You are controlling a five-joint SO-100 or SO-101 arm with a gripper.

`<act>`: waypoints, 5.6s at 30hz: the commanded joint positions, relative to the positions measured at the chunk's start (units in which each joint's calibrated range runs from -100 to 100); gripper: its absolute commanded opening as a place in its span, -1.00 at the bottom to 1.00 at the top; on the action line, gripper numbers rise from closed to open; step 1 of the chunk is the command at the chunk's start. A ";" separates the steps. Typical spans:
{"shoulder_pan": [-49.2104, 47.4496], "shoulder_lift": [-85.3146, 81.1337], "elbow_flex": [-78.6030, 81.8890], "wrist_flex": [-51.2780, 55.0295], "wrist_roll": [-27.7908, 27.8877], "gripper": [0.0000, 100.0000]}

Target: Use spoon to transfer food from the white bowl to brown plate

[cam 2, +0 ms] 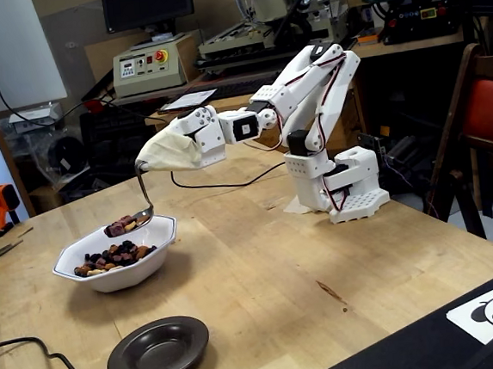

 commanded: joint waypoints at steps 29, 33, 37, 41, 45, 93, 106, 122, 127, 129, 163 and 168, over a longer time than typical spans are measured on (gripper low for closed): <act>-16.54 -1.78 -1.47 0.08 0.24 -0.95; -17.42 -1.78 -1.11 0.08 0.24 -0.95; -16.83 -1.78 -1.02 -0.48 0.24 -0.95; -16.61 -1.70 -1.02 -0.48 0.24 -0.95; -16.54 -1.61 -1.02 -0.48 0.29 -0.95; -10.98 21.32 -1.82 -14.39 3.96 -0.95; -10.98 29.97 -12.35 -16.13 4.69 -0.95; -10.98 39.98 -22.44 -16.45 5.13 -0.95; -10.46 39.98 -22.00 -16.52 6.35 -0.95; -10.91 39.98 -22.00 -16.52 7.67 -0.95; -10.91 44.77 -21.82 -19.69 14.55 -0.95; -10.83 44.86 -21.73 -23.32 14.65 -0.95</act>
